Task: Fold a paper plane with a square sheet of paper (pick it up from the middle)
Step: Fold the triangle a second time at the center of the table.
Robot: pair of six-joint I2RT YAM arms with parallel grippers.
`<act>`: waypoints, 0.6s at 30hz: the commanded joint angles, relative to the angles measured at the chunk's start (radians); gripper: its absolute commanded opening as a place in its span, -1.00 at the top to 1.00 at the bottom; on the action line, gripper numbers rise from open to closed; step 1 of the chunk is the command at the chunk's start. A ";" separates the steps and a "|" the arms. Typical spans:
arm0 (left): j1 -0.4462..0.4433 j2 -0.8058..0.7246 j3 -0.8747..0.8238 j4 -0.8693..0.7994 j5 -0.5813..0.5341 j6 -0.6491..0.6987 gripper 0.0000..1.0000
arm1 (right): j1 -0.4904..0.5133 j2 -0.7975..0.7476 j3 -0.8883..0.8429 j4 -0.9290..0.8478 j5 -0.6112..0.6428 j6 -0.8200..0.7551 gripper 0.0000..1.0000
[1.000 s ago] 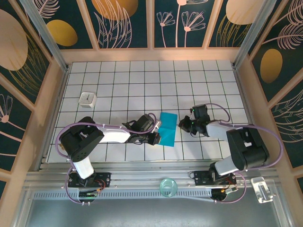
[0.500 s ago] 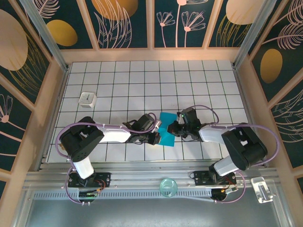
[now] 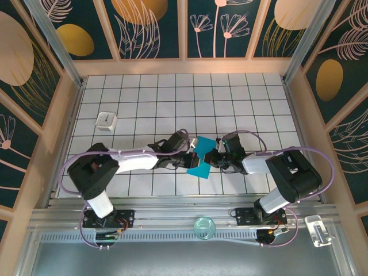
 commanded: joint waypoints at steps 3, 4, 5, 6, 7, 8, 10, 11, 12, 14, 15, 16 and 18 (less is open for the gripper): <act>0.004 0.088 0.021 0.043 0.092 -0.039 1.00 | -0.011 0.017 -0.032 -0.064 0.036 -0.033 1.00; 0.005 0.101 0.026 0.051 0.097 -0.040 1.00 | -0.011 0.017 -0.030 -0.064 0.035 -0.033 1.00; 0.005 0.111 0.029 0.053 0.095 -0.039 1.00 | -0.010 0.018 -0.030 -0.067 0.034 -0.034 1.00; 0.006 0.123 0.034 0.053 0.091 -0.035 1.00 | -0.010 0.017 -0.030 -0.067 0.034 -0.034 1.00; 0.008 0.129 0.037 0.050 0.081 -0.030 1.00 | -0.011 0.016 -0.031 -0.068 0.034 -0.035 1.00; 0.010 0.134 0.038 0.046 0.068 -0.028 1.00 | -0.010 0.015 -0.032 -0.070 0.036 -0.036 1.00; 0.015 0.138 0.027 0.044 0.062 -0.025 1.00 | -0.012 0.012 -0.032 -0.076 0.038 -0.041 1.00; 0.018 0.137 0.020 0.038 0.056 -0.023 1.00 | -0.012 0.012 -0.033 -0.080 0.040 -0.043 1.00; 0.022 0.134 0.006 0.038 0.057 -0.021 1.00 | -0.011 0.009 -0.034 -0.086 0.044 -0.046 1.00; 0.028 0.125 -0.026 0.043 0.067 -0.027 1.00 | -0.012 0.011 -0.033 -0.096 0.049 -0.054 1.00; 0.031 0.119 -0.050 0.055 0.078 -0.036 1.00 | -0.015 0.012 -0.033 -0.101 0.050 -0.058 1.00; 0.036 0.114 -0.073 0.063 0.092 -0.048 1.00 | -0.017 0.012 -0.035 -0.105 0.051 -0.062 1.00; 0.046 0.104 -0.118 0.080 0.116 -0.074 1.00 | -0.020 0.012 -0.035 -0.114 0.055 -0.071 1.00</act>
